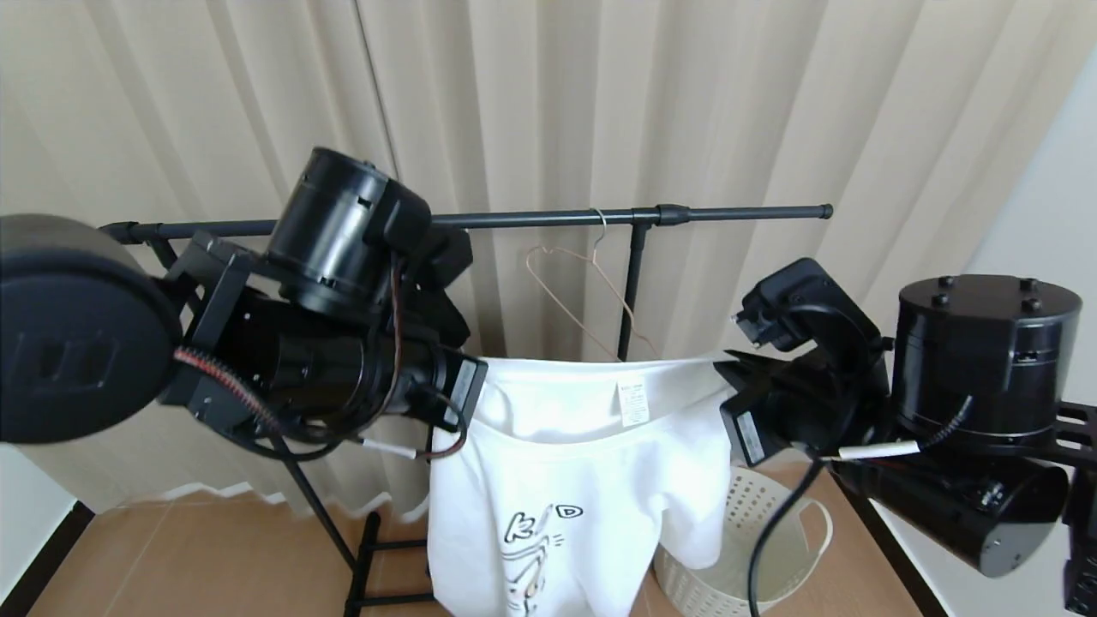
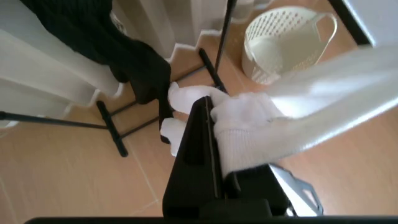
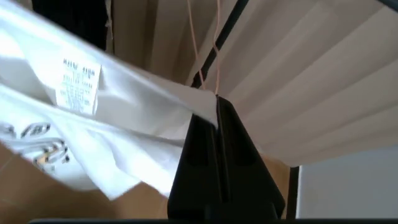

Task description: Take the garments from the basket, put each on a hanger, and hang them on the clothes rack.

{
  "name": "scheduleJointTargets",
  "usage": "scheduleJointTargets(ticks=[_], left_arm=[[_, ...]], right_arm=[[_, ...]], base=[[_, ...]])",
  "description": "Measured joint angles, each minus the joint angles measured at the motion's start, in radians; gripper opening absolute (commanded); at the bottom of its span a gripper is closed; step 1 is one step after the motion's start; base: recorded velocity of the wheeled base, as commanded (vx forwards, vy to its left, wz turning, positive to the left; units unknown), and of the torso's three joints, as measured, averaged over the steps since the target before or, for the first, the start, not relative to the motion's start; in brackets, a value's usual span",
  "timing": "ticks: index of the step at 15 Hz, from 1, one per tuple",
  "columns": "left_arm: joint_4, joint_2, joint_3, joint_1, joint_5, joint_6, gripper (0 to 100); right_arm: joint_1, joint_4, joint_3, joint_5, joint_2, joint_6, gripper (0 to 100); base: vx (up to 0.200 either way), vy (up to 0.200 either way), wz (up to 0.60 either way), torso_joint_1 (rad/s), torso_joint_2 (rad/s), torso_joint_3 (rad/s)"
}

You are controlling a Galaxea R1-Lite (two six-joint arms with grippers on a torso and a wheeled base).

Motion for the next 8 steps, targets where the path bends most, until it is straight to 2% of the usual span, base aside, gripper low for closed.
scheduleJointTargets(ticks=[4, 6, 8], left_arm=[[-0.006, -0.056, 0.167, -0.12, -0.022, -0.022, 0], [-0.019, -0.042, 0.175, -0.201, -0.054, -0.115, 0], [-0.055, -0.012, 0.149, -0.256, -0.086, -0.201, 0]], right_arm=[[-0.008, -0.31, -0.054, -0.07, 0.163, 0.01, 0], [0.007, -0.406, -0.097, -0.097, 0.247, 0.036, 0], [0.029, -0.426, -0.129, -0.105, 0.299, 0.07, 0]], base=[[0.0, 0.0, 0.0, 0.0, 0.0, 0.0], [0.0, 0.0, 0.0, 0.0, 0.0, 0.0], [0.0, 0.0, 0.0, 0.0, 0.0, 0.0]])
